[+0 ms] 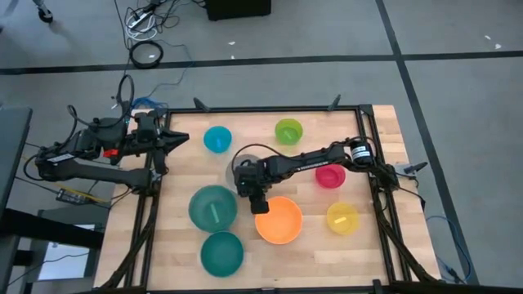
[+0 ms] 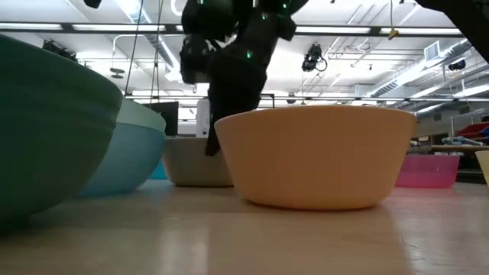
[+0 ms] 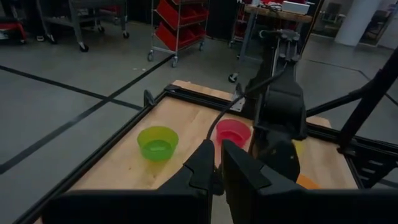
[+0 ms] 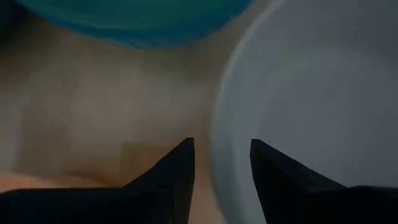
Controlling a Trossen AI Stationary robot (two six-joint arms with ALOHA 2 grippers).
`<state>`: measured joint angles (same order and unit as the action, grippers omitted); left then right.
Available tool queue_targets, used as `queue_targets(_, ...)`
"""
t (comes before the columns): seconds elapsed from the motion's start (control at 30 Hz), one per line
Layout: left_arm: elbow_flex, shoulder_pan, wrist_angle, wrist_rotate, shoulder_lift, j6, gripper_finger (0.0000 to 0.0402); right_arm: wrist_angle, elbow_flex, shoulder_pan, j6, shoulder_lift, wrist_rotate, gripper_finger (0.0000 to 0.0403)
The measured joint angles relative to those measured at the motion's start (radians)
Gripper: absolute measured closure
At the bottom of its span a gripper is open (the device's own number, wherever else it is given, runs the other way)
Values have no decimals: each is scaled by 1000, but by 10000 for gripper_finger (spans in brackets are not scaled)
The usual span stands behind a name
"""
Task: Nest bowls inside each other
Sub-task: Stack the gray bowl on top of the green bowl
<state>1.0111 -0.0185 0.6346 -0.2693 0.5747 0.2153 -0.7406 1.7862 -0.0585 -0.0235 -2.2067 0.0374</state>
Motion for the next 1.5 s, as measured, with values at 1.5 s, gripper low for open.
queue_targets(1.5, 0, 0, -240, -94, 0, -76, 362, 523, -19, -104, 31, 150, 224, 349)
